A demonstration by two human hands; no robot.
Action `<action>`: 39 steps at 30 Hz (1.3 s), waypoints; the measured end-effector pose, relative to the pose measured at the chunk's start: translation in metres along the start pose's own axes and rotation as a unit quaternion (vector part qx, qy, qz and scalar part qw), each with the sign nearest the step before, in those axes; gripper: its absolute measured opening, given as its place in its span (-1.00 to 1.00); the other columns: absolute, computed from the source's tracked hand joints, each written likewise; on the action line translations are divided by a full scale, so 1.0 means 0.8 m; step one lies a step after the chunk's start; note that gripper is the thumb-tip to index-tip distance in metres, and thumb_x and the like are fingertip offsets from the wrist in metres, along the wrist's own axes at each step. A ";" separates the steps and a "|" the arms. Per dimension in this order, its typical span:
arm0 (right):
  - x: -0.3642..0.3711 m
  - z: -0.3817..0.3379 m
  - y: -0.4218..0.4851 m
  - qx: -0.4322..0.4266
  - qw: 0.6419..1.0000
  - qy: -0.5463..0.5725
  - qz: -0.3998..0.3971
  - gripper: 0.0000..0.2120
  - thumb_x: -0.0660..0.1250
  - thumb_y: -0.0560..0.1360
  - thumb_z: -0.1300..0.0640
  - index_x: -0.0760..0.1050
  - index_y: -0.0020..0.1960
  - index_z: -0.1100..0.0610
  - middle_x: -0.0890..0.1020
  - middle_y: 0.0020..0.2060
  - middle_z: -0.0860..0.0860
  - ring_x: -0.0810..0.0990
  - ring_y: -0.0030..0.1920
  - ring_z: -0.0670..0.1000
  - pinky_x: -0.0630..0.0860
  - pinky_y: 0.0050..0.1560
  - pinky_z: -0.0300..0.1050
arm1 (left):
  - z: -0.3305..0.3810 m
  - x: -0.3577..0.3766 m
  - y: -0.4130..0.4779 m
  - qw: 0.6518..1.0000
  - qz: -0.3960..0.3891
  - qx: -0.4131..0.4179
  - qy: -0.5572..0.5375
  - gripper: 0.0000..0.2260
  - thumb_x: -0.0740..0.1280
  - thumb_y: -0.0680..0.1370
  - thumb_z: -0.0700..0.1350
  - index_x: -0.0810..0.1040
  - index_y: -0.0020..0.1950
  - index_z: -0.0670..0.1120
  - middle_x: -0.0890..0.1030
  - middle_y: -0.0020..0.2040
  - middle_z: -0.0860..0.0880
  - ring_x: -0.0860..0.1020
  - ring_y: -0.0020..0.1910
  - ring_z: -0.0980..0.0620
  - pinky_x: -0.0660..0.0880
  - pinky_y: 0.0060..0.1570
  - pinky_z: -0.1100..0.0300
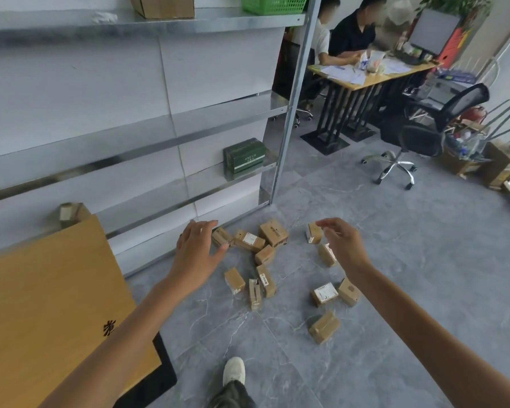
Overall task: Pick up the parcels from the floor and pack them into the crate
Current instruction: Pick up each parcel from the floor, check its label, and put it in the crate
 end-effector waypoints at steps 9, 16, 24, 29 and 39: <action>0.031 0.019 0.181 0.081 0.997 0.003 0.002 -0.80 0.17 0.55 0.29 0.54 0.04 0.13 0.57 -0.11 0.04 0.45 -0.16 0.04 0.36 -0.30 -0.17 | 0.017 0.052 0.196 0.999 -0.051 -0.002 -0.015 -0.55 0.24 0.57 0.03 0.28 0.42 -0.07 0.37 0.36 -0.07 0.24 0.42 -0.07 0.21 0.40 0.03; 0.034 0.081 0.335 0.147 0.989 -0.004 -0.013 -0.82 0.19 0.55 0.26 0.56 0.03 0.14 0.61 0.04 0.26 0.45 -0.17 0.06 0.33 -0.33 -0.18 | 0.032 0.138 0.328 0.987 -0.149 -0.049 -0.034 -0.58 0.21 0.58 0.03 0.28 0.42 -0.03 0.41 0.33 -0.05 0.34 0.34 -0.04 0.35 0.30 0.05; 0.059 0.190 0.545 0.195 0.973 -0.091 -0.085 -0.80 0.12 0.58 0.17 0.52 0.03 0.07 0.58 -0.18 0.03 0.51 -0.24 -0.01 0.41 -0.26 -0.15 | 0.015 0.302 0.484 0.936 -0.232 -0.221 -0.147 -0.70 0.20 0.60 -0.09 0.42 0.32 -0.12 0.49 0.28 -0.08 0.45 0.27 -0.01 0.33 0.15 0.23; 0.099 0.289 0.640 0.240 0.960 -0.118 -0.082 -0.81 0.16 0.55 0.23 0.53 -0.07 0.06 0.56 -0.22 0.02 0.53 -0.18 0.07 0.41 -0.19 -0.11 | -0.030 0.432 0.546 0.893 -0.297 -0.293 -0.170 -0.77 0.18 0.61 -0.08 0.47 0.22 -0.11 0.54 0.15 -0.02 0.46 0.03 0.11 0.36 -0.08 0.33; 0.341 0.653 0.837 0.250 0.940 -0.195 -0.129 -0.71 0.12 0.55 0.29 0.46 0.23 0.21 0.56 0.02 0.13 0.47 -0.10 0.06 0.43 -0.29 -0.18 | -0.278 0.873 0.674 0.815 -0.274 -0.426 -0.281 -0.76 0.22 0.53 -0.16 0.54 0.15 -0.16 0.55 0.12 -0.14 0.51 0.13 -0.10 0.43 0.20 0.10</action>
Point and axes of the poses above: each hand's wrist, its own y-axis towards the middle knuckle, its own x-axis out of the palm, z = x × y, the point moved 7 cm from there along y, towards the middle knuckle
